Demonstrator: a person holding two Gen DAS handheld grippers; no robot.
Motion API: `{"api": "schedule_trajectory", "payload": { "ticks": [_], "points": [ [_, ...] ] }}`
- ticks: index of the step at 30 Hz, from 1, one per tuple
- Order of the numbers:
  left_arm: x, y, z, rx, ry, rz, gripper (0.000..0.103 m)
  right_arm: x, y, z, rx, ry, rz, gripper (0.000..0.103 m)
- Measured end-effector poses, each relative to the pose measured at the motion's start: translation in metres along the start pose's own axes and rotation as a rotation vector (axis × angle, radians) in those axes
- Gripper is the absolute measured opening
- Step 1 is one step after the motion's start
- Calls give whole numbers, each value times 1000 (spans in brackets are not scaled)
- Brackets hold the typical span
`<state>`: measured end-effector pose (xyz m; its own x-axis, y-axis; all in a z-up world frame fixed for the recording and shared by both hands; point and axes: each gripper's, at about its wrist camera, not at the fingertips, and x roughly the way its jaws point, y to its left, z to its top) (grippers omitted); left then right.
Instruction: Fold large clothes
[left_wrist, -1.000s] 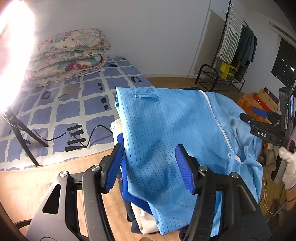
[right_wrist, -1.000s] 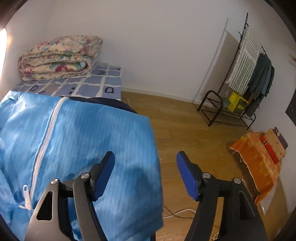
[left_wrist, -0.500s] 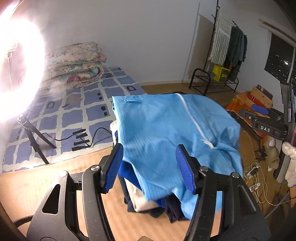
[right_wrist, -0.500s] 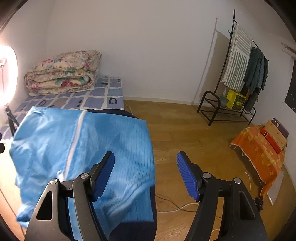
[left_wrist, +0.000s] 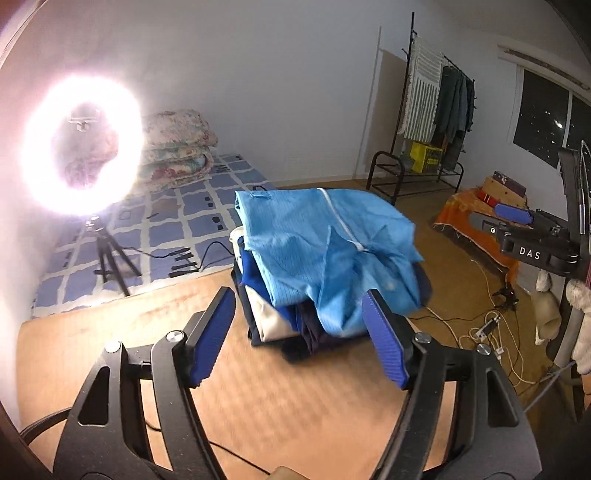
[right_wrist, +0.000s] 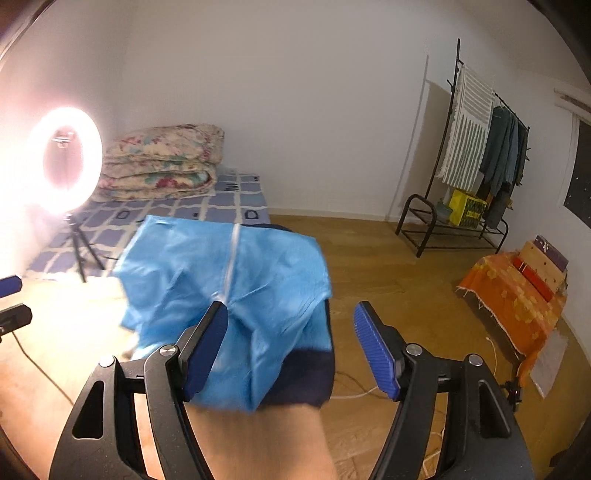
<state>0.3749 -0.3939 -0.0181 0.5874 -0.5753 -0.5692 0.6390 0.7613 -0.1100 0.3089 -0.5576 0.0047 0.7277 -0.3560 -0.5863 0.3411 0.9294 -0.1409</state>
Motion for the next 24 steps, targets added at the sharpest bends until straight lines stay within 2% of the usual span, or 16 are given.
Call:
{"api": "schedule_trajectory", "payload": {
  "ticks": [9,13,15,24],
  "points": [
    [-107,-27,-36,71,-62,22,78,-93,17,-27,-21,-52,1,80],
    [-144,-36,-57,68,-90,-15,83,-125,30,-44,-28,-80,15,81],
    [-158,-39,-68,73,-97,-16,89,-137,35,-53,-29,-89,18,81],
    [-202,-47,-123,76,-93,28,97,-173,48,-101,46,-119,37,83]
  ]
}}
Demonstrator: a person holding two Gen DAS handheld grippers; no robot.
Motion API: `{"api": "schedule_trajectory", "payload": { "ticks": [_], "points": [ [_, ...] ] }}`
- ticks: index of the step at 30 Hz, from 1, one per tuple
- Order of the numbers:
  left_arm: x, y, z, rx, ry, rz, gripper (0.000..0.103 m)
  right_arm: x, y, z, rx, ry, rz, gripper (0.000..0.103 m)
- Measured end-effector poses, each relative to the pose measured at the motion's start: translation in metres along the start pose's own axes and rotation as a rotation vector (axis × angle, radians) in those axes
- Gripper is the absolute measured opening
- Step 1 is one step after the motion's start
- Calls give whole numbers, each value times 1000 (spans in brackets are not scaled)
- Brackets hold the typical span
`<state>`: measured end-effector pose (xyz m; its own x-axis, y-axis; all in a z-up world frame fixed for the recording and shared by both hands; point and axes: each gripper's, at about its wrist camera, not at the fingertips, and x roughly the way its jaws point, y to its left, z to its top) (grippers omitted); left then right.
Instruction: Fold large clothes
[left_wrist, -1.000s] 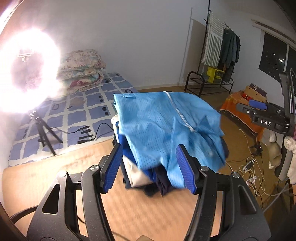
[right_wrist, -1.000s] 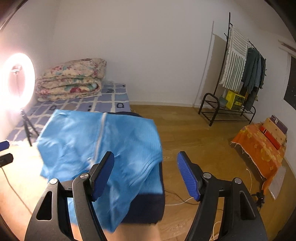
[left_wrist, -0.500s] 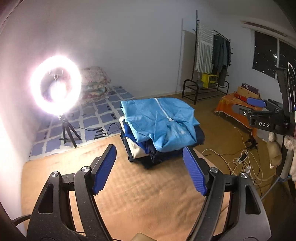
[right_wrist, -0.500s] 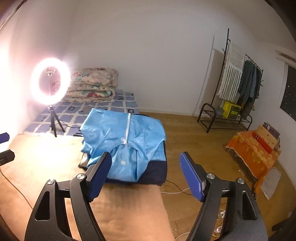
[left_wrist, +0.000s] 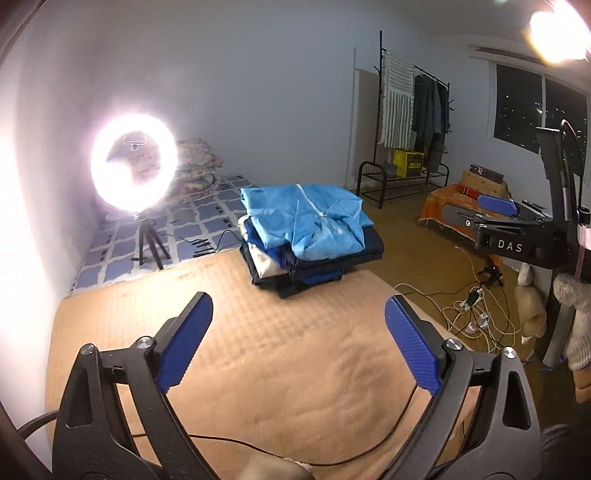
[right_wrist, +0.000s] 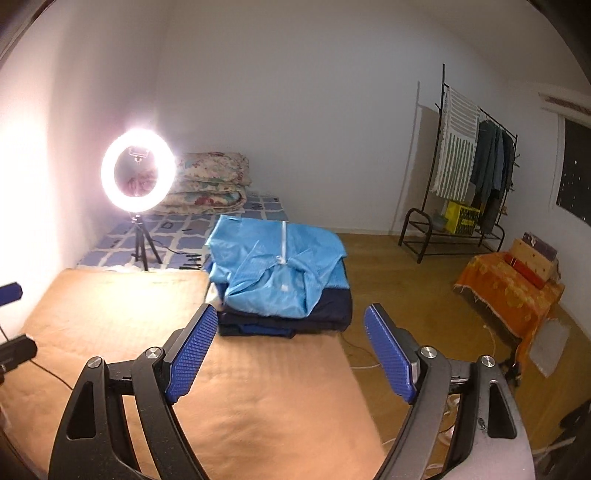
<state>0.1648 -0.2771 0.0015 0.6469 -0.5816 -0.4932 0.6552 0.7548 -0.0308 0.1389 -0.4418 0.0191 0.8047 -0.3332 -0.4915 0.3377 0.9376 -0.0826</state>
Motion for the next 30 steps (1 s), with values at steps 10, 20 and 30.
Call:
{"api": "schedule_trajectory", "payload": {
  "ticks": [10,20,30],
  "points": [
    [-30,-16,-39,35,12,61,102,-25,23,-45,34,1,18,83],
    [-31,-11,-64,13,20,104,103,-25,33,-68,54,-14,-8,84],
    [-25,-1,-73,-5,50,115,103,-24,43,-80,19,1,-36,85]
  ]
}}
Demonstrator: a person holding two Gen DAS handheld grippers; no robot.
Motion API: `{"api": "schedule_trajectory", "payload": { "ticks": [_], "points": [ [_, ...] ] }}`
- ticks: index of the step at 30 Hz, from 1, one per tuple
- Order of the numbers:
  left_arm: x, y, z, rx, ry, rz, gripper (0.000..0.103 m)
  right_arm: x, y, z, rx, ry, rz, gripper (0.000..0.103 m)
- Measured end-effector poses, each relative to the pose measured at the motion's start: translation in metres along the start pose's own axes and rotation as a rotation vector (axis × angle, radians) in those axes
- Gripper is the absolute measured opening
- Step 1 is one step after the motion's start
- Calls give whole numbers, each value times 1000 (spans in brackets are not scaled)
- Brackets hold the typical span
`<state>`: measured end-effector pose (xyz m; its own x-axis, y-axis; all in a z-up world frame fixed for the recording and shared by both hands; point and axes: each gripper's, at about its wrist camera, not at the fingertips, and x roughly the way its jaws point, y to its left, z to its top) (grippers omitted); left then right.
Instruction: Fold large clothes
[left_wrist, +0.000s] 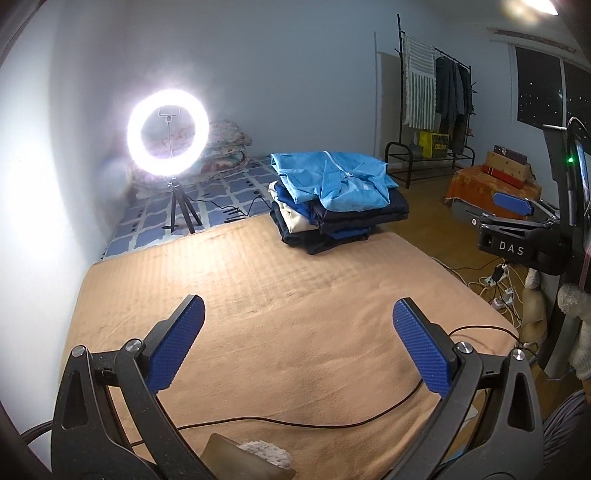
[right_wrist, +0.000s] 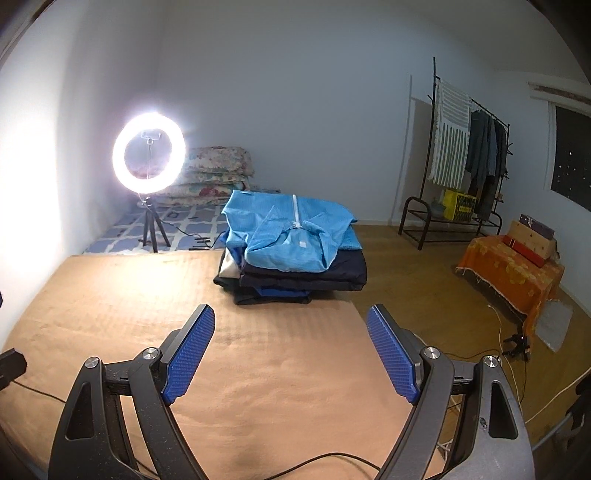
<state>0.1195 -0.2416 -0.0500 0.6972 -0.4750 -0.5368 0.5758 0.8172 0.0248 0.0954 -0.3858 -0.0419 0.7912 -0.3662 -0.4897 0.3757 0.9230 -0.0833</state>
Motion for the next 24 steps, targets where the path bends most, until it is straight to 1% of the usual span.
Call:
{"api": "schedule_trajectory", "payload": {
  "ticks": [24],
  "points": [
    [-5,-2,-3,11,-1,-3,103,2,0,1,23,20,28,85]
  ]
}}
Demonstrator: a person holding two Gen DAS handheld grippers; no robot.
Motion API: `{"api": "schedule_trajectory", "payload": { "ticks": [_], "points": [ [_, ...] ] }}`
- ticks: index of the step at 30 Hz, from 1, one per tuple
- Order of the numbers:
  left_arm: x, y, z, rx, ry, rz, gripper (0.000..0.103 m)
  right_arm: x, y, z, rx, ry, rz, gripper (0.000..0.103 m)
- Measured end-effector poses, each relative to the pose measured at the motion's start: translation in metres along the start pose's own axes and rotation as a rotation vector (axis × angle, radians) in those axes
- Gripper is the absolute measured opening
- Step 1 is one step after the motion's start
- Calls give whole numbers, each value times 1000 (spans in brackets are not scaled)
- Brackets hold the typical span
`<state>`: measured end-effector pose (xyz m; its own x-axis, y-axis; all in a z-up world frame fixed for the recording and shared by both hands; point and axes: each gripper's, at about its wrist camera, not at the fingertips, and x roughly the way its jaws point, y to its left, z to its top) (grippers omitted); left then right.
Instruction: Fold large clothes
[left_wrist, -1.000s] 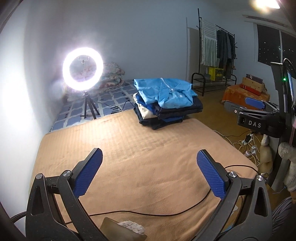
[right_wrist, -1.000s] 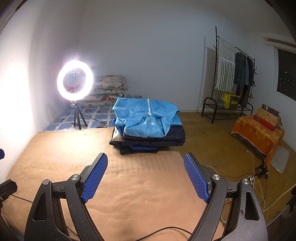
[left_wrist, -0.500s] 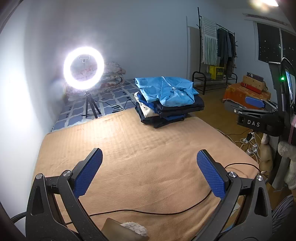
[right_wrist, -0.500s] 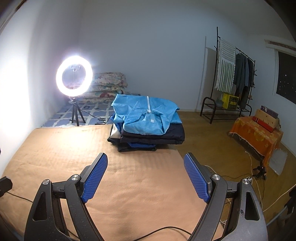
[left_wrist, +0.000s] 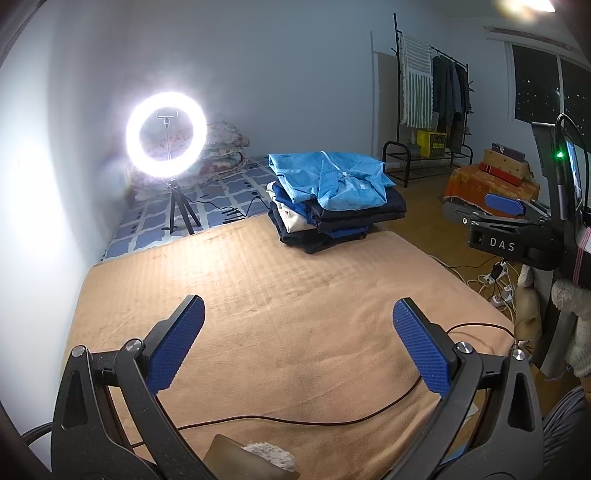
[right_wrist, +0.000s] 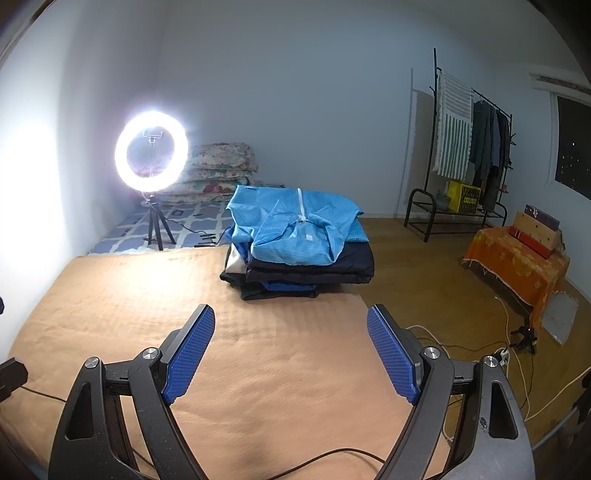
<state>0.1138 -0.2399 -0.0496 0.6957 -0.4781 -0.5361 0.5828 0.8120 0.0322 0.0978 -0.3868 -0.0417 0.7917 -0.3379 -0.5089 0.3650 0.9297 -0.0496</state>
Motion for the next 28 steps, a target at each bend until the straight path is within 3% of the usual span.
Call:
{"api": "schedule_trajectory", "payload": {
  "ticks": [22,28],
  "points": [
    [1,-2,-1,8,-5,-2,103,3,-1,-4,6,12,2,85],
    [-5,-6,-1,29,-49,26,103,2,-1,-4,1,15,4,85]
  ]
}}
